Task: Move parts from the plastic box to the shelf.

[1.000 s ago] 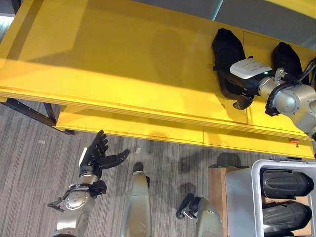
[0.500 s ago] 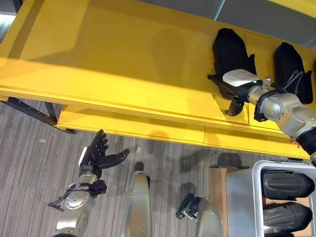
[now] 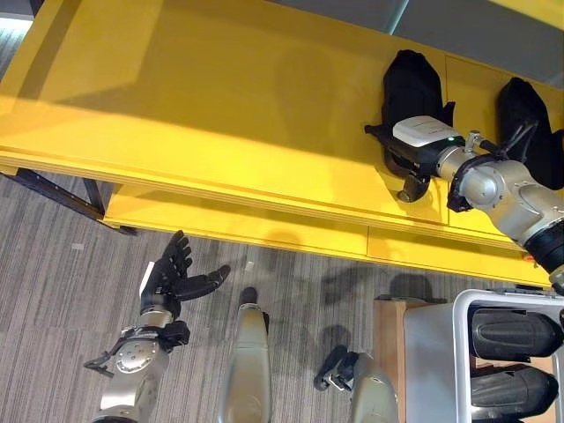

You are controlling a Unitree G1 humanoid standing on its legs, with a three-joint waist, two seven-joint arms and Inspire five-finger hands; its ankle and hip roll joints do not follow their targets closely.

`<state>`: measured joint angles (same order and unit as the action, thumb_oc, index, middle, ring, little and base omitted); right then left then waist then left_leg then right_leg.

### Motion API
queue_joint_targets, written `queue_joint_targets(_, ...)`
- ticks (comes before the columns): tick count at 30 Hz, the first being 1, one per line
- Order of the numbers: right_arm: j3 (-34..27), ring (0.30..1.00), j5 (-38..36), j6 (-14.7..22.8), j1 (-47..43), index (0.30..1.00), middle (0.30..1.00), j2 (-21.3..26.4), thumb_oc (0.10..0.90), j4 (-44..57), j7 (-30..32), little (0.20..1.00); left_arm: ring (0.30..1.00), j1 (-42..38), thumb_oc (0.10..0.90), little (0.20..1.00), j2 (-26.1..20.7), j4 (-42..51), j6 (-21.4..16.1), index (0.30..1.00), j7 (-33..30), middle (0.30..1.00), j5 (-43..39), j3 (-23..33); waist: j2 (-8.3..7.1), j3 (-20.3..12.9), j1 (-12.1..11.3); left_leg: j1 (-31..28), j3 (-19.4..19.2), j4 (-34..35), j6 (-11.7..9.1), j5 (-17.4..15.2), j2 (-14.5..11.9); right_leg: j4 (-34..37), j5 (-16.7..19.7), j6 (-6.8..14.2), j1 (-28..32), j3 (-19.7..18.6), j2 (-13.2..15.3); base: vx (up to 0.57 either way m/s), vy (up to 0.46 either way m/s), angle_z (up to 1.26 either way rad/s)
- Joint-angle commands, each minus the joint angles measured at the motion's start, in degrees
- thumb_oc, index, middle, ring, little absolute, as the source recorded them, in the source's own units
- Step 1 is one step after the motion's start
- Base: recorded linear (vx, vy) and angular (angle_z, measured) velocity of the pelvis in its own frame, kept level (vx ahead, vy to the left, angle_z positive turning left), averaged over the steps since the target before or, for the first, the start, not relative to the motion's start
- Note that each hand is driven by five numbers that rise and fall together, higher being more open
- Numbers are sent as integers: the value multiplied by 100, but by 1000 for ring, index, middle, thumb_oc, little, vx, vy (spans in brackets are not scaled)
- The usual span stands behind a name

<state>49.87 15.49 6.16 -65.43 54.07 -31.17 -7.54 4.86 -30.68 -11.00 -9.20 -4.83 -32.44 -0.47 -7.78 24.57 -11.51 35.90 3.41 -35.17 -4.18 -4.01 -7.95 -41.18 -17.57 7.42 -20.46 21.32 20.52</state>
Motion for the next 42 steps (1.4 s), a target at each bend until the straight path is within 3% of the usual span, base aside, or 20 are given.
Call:
queue_joint_targets(1,-327,1000,-266,50,-819,1000,1000,-58,900,-69,382,1000,1000,-178,900,1000,-265,300,-604,1000,-93,1000,59,164,3,-319,-104,-302,386,-607,-214,-971,-362,167,778,229,-52,-226,1,0,0,0)
queue_joint_targets(7,-284,1000,-217,46,-819,1000,1000,33,900,-22,365,1000,1000,-168,900,1000,-276,285,-595,1000,-104,1000,83,193,-24,-312,-94,-284,387,-640,-212,-985,-379,155,775,223,-59,-237,-7,0,0,0)
queue_joint_targets(20,-358,1000,-180,115,-611,1000,1000,807,900,367,326,1000,1000,-114,900,1000,-260,266,-572,1000,-80,1000,131,283,-116,-358,67,-345,376,-605,-240,-989,-430,176,775,223,-75,-314,-39,0,0,0)
queue_joint_targets(42,-1084,1000,-318,169,330,1000,1000,960,900,644,332,1000,1000,-116,900,1000,-249,188,-560,1000,-79,1000,205,328,-104,-429,188,-397,370,-565,-256,-977,-474,190,778,228,-80,-343,-62,-1,-2,-1)
